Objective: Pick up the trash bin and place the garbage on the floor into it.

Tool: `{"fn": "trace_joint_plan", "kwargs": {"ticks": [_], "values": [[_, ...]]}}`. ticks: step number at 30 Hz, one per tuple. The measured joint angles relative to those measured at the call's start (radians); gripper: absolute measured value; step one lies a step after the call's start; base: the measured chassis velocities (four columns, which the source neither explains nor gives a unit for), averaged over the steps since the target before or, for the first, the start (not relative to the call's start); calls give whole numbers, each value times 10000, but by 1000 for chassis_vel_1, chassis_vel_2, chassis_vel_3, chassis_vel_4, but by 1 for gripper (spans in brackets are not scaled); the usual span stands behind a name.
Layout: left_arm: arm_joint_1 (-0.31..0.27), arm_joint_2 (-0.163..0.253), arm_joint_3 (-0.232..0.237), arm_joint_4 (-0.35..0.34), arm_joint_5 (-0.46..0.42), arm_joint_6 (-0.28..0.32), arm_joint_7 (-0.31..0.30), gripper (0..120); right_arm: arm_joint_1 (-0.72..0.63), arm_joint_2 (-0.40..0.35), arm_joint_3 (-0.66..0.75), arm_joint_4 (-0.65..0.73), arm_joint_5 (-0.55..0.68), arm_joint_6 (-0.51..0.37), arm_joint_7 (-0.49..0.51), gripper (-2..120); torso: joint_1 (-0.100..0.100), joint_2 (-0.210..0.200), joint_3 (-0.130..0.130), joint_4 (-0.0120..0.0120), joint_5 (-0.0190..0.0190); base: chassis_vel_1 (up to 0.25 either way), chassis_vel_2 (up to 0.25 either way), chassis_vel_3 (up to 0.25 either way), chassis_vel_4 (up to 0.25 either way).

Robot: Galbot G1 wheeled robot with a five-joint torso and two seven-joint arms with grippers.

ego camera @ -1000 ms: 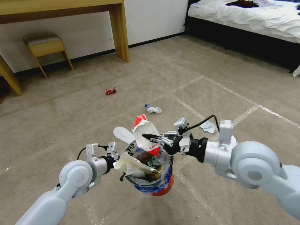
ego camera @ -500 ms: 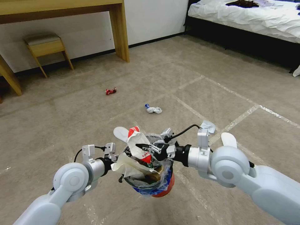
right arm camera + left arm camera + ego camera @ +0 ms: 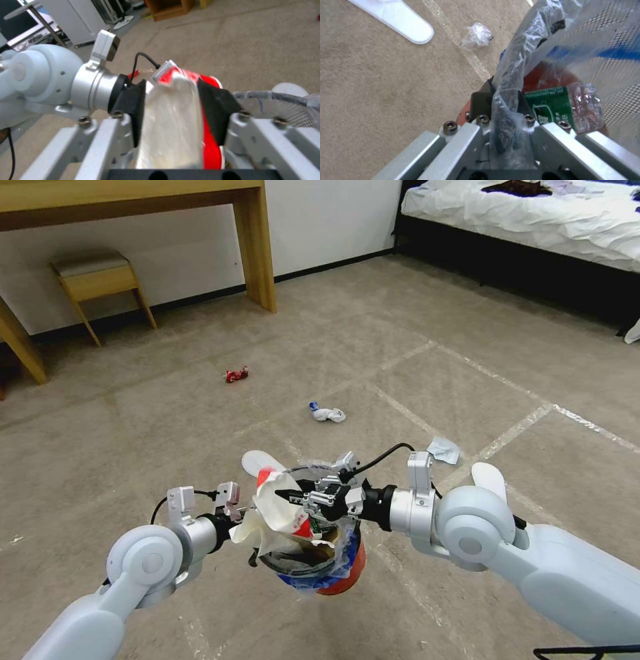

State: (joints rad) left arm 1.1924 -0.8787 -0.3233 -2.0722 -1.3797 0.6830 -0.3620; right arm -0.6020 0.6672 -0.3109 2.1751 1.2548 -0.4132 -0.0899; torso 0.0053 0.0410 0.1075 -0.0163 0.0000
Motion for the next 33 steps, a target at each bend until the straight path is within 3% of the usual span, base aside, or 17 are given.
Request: {"fn": "trace_joint_plan", "kwargs": {"ticks": [7,10,16,25,33], "values": [[87,-43,-357,77,56,26,136,1,-34,-132,112,61,2,100,-105,67,0,0,0,0,0,0,0,0,0],[314,-41,-517,38,117,34,157,1,-174,-283,293,87,-58,115,-281,83,0,0,0,0,1,0,0,0,0],[610,-126,-605,-18,283,33,158,1,-370,-352,492,127,-180,137,-490,99,0,0,0,0,0,0,0,0,0],[1188,-179,-809,-138,463,28,184,1,-533,-254,727,-39,-367,329,-819,100,0,0,0,0,1,0,0,0,0],[1155,-182,-860,-136,429,16,190,1,-494,-123,837,-188,-630,457,-874,100,0,0,0,-1,1,0,0,0,0]]}}
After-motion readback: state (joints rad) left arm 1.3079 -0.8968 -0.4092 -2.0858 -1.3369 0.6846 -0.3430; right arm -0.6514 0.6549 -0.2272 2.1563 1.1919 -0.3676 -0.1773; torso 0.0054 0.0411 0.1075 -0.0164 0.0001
